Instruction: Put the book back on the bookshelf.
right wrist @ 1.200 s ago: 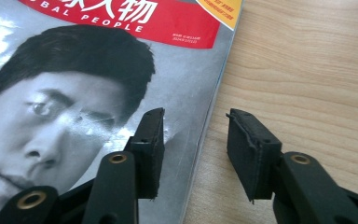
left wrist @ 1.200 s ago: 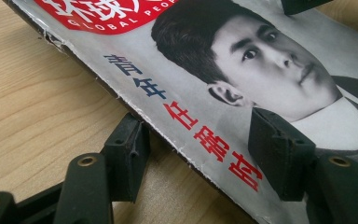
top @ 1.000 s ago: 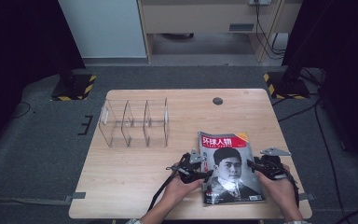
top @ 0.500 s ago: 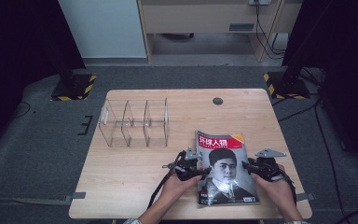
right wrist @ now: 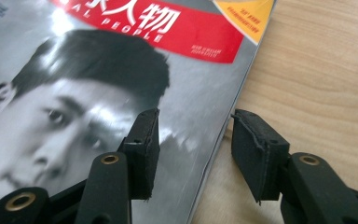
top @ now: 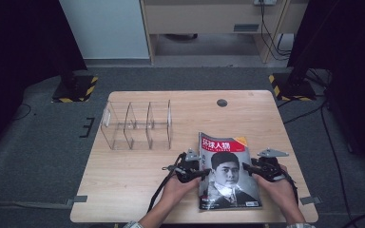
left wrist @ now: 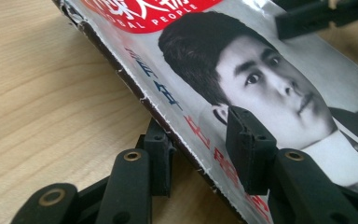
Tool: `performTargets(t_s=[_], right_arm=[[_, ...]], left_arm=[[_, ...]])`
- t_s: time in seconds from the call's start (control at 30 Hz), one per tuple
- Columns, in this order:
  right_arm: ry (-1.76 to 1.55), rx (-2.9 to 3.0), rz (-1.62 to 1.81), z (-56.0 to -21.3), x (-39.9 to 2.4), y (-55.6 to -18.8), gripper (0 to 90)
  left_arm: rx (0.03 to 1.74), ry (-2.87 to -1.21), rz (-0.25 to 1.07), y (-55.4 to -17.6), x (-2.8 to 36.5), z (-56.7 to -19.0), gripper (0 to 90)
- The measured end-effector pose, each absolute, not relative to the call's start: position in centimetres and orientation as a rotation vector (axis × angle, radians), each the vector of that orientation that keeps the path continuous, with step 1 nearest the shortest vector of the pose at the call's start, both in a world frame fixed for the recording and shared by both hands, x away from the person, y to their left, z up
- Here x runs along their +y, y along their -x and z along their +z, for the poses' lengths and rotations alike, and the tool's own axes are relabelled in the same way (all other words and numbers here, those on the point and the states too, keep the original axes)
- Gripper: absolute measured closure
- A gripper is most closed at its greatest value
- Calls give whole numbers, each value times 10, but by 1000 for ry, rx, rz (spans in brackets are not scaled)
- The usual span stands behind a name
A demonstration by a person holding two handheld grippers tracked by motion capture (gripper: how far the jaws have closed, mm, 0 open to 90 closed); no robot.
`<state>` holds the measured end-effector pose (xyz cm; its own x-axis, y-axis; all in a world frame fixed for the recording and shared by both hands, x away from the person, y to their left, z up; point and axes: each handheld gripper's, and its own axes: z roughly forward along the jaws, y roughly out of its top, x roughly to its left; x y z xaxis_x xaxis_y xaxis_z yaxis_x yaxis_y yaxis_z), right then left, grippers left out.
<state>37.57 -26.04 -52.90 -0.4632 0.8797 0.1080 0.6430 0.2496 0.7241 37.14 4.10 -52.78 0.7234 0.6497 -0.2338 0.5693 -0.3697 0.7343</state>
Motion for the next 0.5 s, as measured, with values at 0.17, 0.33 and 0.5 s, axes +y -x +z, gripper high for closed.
performTargets(t_s=[0.17,0.33,0.5], right_arm=[[-1413,2208,1047,-530,-260,-382,526],[-1397,2212,1040,-530,-259,-380,543],[-1398,2214,1048,-530,-259,-380,546]], left_arm=[[913,-2075,118,-369,40,-527,628],[912,-2069,99,-371,41,-526,641],[886,-2079,96,-375,37,-525,507]])
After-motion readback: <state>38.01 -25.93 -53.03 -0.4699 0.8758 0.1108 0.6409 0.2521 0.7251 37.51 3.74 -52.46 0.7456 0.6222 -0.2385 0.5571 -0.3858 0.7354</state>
